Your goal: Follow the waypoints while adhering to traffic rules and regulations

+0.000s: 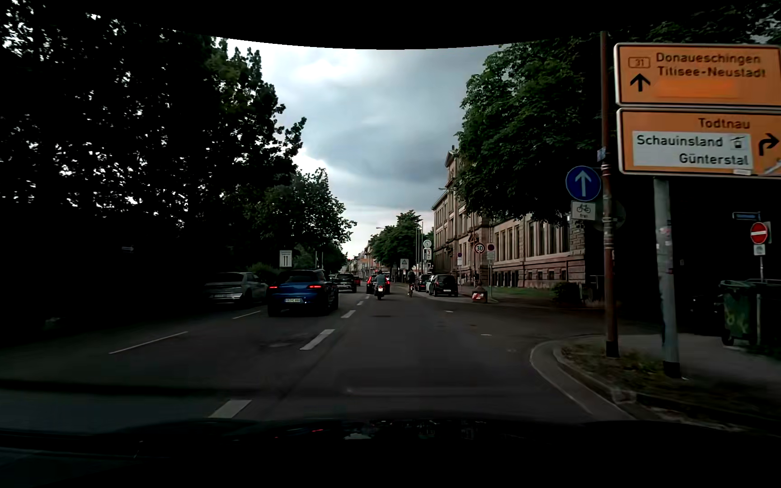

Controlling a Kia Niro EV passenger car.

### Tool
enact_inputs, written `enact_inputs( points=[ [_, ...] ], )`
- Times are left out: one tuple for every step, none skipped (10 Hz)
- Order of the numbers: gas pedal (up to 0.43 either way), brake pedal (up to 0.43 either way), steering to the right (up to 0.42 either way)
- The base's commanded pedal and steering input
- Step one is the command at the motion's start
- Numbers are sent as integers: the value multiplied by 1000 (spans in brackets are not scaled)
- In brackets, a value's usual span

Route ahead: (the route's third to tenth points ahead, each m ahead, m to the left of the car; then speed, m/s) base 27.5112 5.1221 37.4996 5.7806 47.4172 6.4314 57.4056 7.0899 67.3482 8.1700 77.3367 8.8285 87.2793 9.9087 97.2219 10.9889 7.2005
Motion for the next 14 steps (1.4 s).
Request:
enact_inputs(
  points=[
    [87, 0, -8],
    [87, 0, -8],
    [87, 0, -8],
    [87, 0, -8],
    [87, 0, -8],
    [87, 0, -8],
    [87, 0, -8],
    [87, 0, -8],
    [87, 0, -8],
    [87, 0, -8],
    [87, 0, -8],
    [87, 0, -8],
    [87, 0, -8],
    [87, 0, -7]
  ],
)
